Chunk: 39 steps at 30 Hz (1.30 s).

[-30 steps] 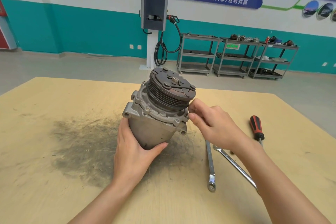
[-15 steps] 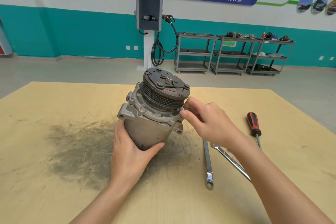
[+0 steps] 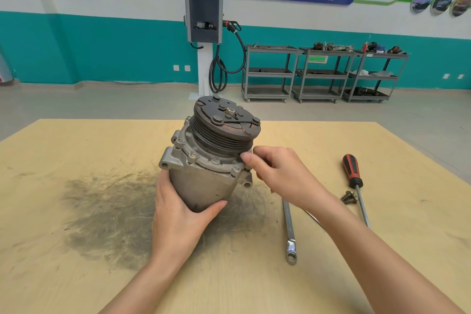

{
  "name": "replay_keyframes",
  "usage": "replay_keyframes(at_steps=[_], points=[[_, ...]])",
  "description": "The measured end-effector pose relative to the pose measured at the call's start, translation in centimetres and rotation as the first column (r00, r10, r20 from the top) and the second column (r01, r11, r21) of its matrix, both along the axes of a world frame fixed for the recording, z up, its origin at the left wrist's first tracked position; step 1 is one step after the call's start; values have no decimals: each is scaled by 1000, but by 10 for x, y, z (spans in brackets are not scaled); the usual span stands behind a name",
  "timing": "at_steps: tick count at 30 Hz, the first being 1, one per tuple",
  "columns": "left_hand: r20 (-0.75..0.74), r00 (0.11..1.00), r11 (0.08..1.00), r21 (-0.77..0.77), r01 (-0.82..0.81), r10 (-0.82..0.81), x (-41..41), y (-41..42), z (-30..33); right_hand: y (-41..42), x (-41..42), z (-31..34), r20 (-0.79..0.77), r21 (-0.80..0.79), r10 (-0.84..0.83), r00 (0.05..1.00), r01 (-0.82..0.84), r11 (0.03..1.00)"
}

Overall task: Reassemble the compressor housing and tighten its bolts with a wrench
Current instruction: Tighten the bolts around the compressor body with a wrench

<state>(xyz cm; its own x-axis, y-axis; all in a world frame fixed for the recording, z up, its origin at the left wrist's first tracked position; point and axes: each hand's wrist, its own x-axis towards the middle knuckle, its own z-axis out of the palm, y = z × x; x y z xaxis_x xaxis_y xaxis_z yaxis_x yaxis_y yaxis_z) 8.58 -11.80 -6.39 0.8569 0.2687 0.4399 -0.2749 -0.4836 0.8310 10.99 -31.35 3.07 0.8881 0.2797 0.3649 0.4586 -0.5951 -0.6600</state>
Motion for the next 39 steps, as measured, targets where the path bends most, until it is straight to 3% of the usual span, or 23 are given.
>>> replay_keyframes(at_steps=[7, 12, 15, 18, 25, 39], points=[[6, 1000, 1000, -4, -4, 4, 1, 0, -1, -7, 1, 2, 38, -168, 16, 999, -10, 986], [11, 1000, 1000, -6, -6, 6, 2, 1, -2, 2, -2, -4, 92, -29, -17, 996, 19, 999], [18, 1000, 1000, -4, -18, 18, 2, 0, -2, 2, -3, -2, 21, 40, 2, 1000, -3, 999], [11, 1000, 1000, -5, -26, 26, 1, 1, -1, -3, -4, 5, -33, 3, 23, 999, -23, 1000], [9, 1000, 1000, -6, -21, 21, 2, 0, -2, -3, -5, 1, 23, -110, 60, 998, -57, 992], [2, 999, 999, -3, -43, 43, 2, -1, -2, 12, -7, -13, 121, 22, -24, 992, 21, 1000]])
